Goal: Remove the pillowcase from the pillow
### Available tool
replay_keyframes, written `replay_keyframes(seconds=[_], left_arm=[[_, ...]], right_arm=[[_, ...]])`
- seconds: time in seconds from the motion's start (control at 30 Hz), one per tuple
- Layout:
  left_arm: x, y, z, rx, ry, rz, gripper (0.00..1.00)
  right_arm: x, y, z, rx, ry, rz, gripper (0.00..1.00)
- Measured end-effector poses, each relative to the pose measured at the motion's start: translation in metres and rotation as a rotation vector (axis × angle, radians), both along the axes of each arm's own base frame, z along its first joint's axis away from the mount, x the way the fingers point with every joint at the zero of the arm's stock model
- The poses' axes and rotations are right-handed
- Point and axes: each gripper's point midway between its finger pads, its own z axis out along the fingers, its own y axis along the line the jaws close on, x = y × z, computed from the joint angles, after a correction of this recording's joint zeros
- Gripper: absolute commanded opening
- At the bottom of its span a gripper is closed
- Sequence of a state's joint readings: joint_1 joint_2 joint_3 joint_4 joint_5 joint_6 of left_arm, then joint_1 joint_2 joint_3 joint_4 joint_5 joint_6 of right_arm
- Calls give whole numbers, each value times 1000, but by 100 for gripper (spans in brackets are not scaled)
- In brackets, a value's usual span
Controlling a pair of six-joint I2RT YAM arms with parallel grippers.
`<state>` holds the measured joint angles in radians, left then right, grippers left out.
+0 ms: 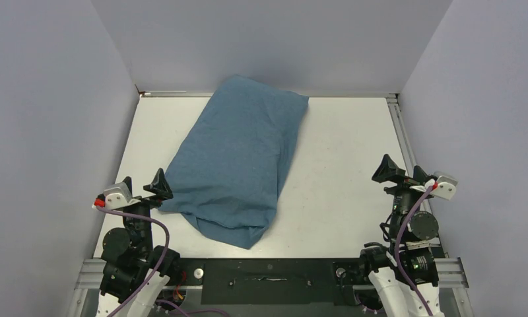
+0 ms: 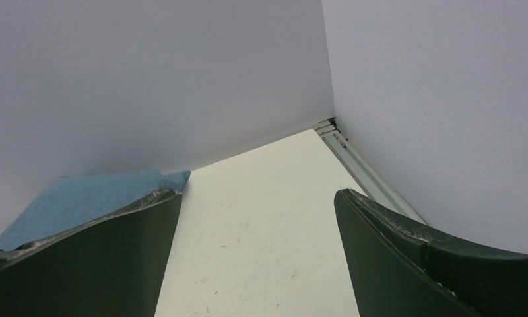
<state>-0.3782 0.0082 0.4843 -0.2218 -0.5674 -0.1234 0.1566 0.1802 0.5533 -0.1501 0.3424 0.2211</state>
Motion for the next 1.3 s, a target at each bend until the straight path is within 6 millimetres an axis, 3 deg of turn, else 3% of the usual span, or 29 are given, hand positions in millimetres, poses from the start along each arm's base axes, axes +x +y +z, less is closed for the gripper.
replay_keyframes(seconds=[0.23, 0.43, 0.77, 0.9, 1.03, 1.1, 1.3], left_arm=[[0, 0, 0, -3, 1, -1, 96], [0, -1, -2, -7, 8, -3, 96], [1, -1, -9, -11, 31, -6, 96], [1, -2, -11, -12, 40, -7, 96], [1, -2, -13, -10, 48, -11, 96], [1, -3, -13, -13, 49, -13, 96], [1, -4, -15, -13, 53, -20, 96]], right_arm=[[4, 2, -4, 21, 20, 6, 90], [24, 12, -23, 89, 148, 34, 90], [95, 54, -113, 260, 672, 95, 90], [102, 87, -170, 308, 885, 230, 90], [86, 132, -212, 370, 981, 390, 90], [81, 162, -215, 360, 992, 474, 90], [92, 251, -215, 375, 952, 705, 90]])
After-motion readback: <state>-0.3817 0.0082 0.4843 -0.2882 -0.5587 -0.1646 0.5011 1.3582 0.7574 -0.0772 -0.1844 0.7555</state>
